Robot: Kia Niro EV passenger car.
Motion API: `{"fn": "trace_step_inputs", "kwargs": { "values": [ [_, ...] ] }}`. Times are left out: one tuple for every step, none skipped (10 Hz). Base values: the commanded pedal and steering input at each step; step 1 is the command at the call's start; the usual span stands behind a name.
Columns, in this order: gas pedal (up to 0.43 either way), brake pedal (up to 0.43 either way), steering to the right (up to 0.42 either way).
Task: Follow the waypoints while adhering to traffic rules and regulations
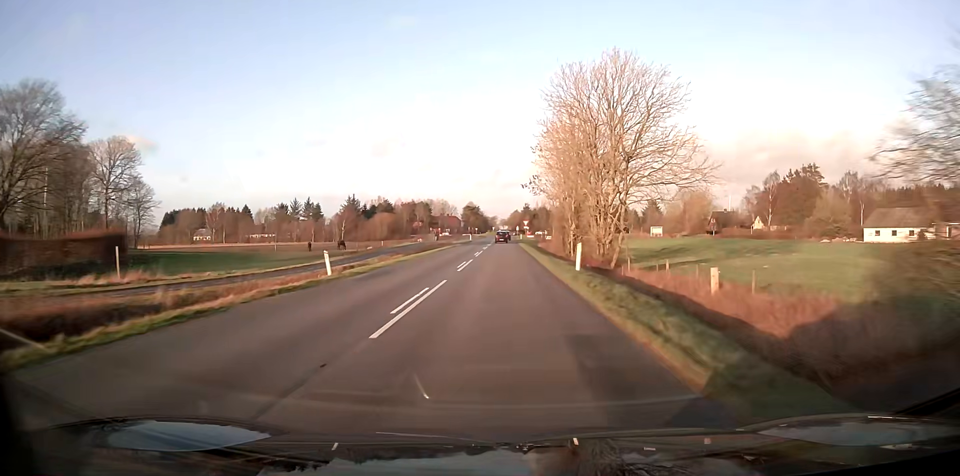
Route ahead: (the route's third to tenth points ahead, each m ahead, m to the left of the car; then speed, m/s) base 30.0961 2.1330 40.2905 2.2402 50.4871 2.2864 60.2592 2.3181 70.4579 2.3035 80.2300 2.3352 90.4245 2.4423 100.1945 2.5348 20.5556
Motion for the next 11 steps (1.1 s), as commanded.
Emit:
{"fn": "trace_step_inputs", "kwargs": {
  "values": [
    [0.157, 0.000, 0.000],
    [0.157, 0.000, 0.001],
    [0.157, 0.000, 0.001],
    [0.157, 0.000, 0.001],
    [0.157, 0.000, 0.000],
    [0.157, 0.000, 0.000],
    [0.157, 0.000, -0.001],
    [0.157, 0.000, -0.001],
    [0.157, 0.000, -0.001],
    [0.157, 0.000, -0.001],
    [0.150, 0.000, -0.001]
  ]
}}
